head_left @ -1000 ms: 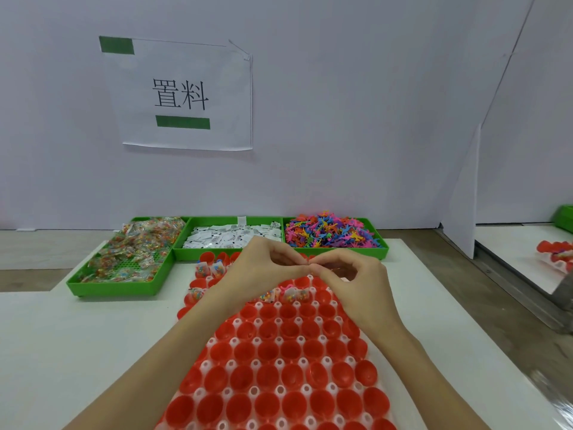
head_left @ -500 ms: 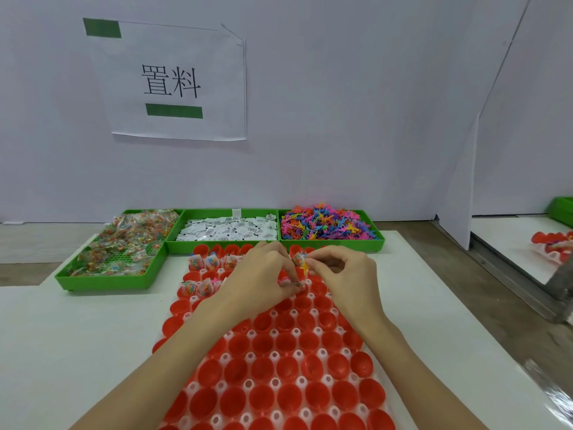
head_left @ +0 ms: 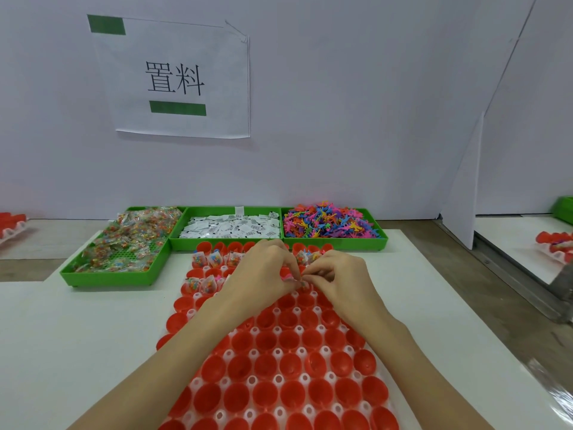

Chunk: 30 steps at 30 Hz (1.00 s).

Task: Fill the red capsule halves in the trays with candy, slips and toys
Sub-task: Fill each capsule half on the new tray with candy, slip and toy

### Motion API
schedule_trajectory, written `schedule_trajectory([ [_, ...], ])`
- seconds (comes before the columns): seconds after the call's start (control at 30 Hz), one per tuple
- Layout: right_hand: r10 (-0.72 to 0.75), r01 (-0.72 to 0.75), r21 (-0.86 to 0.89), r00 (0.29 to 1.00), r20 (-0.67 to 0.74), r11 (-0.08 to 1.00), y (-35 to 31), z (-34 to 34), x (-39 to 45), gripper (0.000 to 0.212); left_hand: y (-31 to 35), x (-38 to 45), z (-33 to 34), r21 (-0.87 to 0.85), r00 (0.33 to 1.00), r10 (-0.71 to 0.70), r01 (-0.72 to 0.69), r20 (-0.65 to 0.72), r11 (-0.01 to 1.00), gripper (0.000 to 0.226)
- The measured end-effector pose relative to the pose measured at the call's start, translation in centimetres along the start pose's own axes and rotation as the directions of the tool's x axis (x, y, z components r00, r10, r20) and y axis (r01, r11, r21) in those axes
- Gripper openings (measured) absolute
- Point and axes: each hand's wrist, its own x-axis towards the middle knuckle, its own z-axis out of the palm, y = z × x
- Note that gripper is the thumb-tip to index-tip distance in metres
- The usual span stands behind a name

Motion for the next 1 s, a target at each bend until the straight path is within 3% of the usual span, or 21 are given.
schedule_trajectory([
  [0.1,-0.034,0.034,-0.008,0.999,0.021,0.999,0.0,0.0,0.0,0.01,0.0,-0.1,0.2,-0.018,1.0,-0.008,0.008,-0.007,1.0,0.009],
  [0.3,0.015,-0.009,0.069,0.996,-0.083,0.998,0.3,-0.4,-0.1,0.014,0.3,-0.1,0.4,-0.01,1.0,0.025,-0.025,-0.004,1.0,0.011],
  [0.53,0.049,-0.033,0.132,0.992,-0.116,0.991,0.4,-1.0,-0.5,0.011,0.0,-0.2,-1.0,0.023,1.0,0.026,-0.026,-0.008,0.999,0.027],
  [0.63,0.052,-0.032,0.161,0.991,-0.121,0.986,0.3,-1.1,-0.7,0.011,-1.9,0.5,-3.5,-0.024,0.995,-0.07,0.069,-0.064,0.997,0.025],
  [0.7,0.06,-0.034,0.187,0.99,-0.131,0.982,0.2,-1.3,-0.7,0.012,-4.8,1.1,-5.6,0.06,0.979,-0.155,0.164,-0.136,0.985,0.02],
  [0.83,0.055,-0.024,0.2,0.987,-0.152,0.98,0.0,-1.4,-0.6,0.015,-13.4,0.6,-9.3,0.229,0.865,-0.425,0.485,-0.265,0.844,0.028],
  [0.9,0.058,-0.027,0.2,0.987,-0.153,0.979,0.0,-1.3,-0.5,0.014,-16.8,-0.6,-10.5,0.312,0.833,-0.497,0.552,-0.244,0.773,0.031],
  [1.0,0.058,-0.028,0.196,0.987,-0.149,0.98,0.1,-1.2,-0.5,0.014,-19.5,-2.7,-10.9,0.349,0.857,-0.497,0.511,-0.135,0.786,0.04],
])
